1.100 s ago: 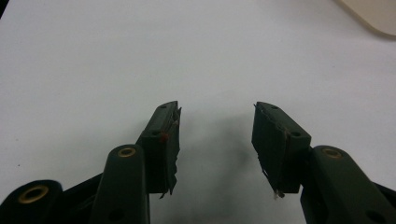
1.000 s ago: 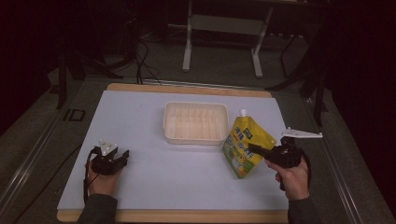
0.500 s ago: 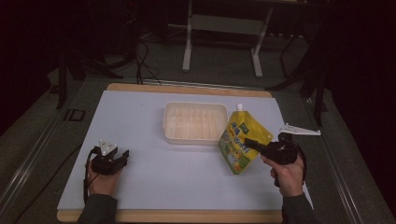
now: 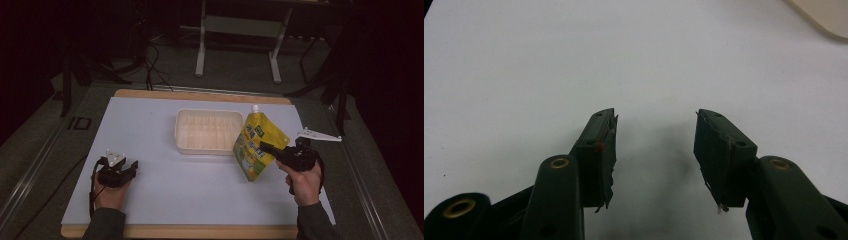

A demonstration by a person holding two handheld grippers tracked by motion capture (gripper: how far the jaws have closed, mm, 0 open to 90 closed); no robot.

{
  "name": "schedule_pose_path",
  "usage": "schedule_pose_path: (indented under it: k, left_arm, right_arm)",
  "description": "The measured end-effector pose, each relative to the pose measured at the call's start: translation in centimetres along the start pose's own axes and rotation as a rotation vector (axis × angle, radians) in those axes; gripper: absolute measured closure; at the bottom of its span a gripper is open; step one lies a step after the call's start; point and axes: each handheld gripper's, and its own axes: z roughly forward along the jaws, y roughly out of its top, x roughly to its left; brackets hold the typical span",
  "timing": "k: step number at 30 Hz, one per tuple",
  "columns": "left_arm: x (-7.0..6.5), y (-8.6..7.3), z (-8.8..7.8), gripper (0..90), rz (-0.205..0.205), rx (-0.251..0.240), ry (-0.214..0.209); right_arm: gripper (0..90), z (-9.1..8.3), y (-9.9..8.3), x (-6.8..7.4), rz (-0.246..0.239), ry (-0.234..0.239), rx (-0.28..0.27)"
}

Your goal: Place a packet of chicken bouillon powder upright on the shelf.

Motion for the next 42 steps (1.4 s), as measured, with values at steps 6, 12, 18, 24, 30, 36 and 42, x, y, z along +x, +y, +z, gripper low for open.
schedule_pose_path:
  k: [6, 12, 18, 24, 30, 36, 42]
  left_arm:
    - [0.0, 0.0, 0.0, 50.7, 0.0, 0.0, 0.0]
    - [0.0, 0.0, 0.0, 50.7, -0.001, -0.001, -0.002]
    - [0.0, 0.0, 0.0, 50.7, 0.001, 0.0, -0.002]
    - [0.1, 0.0, 0.0, 50.6, -0.001, -0.001, -0.003]
    - [0.0, 0.0, 0.0, 50.6, -0.002, -0.002, -0.004]
    - [0.1, 0.0, 0.0, 50.6, -0.001, 0.0, -0.005]
    - [0.1, 0.0, 0.0, 50.6, -0.003, -0.001, -0.006]
  right_arm:
    - [90.0, 0.3, 0.4, 0.2, -0.001, -0.011, -0.027]
    - [90.0, 0.9, 0.7, 0.5, -0.003, -0.021, -0.04]
    - [90.0, 1.3, 0.9, 0.6, 0.003, -0.038, -0.064]
    - [90.0, 1.5, 1.4, 0.5, 0.012, -0.04, -0.096]
    - [90.0, 1.9, 1.8, 0.4, 0.025, -0.041, -0.121]
    - [90.0, 2.6, 2.0, 0.2, 0.046, -0.035, -0.138]
    - [90.0, 3.2, 2.1, 0.2, 0.046, -0.034, -0.143]
